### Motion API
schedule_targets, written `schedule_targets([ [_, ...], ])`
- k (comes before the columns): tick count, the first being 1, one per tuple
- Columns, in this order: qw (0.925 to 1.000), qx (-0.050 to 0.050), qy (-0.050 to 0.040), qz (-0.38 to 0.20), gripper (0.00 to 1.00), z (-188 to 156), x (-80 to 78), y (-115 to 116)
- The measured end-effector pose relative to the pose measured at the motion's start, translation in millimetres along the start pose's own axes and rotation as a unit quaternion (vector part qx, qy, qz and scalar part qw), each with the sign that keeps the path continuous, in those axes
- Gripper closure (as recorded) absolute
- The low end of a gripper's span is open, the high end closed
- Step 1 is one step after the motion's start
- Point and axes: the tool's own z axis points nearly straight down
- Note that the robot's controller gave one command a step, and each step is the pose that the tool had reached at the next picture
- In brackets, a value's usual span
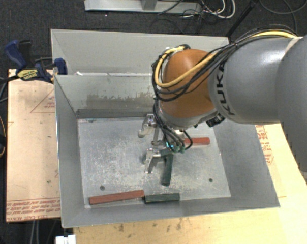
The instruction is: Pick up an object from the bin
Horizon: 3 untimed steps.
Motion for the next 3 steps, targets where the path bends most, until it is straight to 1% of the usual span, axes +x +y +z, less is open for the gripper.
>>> schedule_targets([
  [1,1.0000,0.000,-0.0036,0.001,0.00,-4.1,-1.8,-0.4],
  [2,0.9967,-0.001,-0.0058,-0.081,0.00,11.4,-4.8,-15.9],
  [3,0.9884,-0.001,-0.0157,-0.151,1.00,76.6,-24.0,-50.8],
])
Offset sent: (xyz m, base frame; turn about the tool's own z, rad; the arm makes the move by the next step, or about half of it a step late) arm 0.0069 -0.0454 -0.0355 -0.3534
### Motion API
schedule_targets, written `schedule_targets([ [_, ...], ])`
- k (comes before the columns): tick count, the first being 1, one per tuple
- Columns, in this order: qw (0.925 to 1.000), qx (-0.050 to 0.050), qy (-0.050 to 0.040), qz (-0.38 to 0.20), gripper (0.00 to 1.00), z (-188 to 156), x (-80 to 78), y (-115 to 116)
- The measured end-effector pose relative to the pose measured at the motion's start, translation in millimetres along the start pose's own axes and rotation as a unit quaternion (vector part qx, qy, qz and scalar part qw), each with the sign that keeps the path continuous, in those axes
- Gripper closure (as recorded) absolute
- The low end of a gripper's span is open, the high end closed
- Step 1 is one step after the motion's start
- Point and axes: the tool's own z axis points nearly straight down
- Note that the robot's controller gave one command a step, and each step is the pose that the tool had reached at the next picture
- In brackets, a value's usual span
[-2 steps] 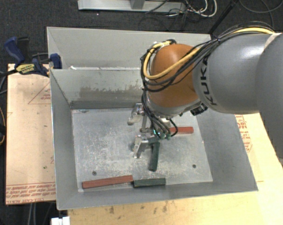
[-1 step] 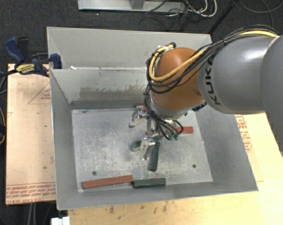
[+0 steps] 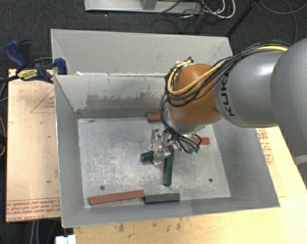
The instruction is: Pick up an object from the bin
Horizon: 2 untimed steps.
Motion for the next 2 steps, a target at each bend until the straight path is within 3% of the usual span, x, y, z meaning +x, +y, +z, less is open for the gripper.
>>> schedule_targets([
  [1,1.0000,0.000,0.0001,0.000,1.00,0.1,0.0,0.0],
  [2,0.9993,-0.001,0.0097,-0.036,1.00,-140.4,20.7,-19.2],
])
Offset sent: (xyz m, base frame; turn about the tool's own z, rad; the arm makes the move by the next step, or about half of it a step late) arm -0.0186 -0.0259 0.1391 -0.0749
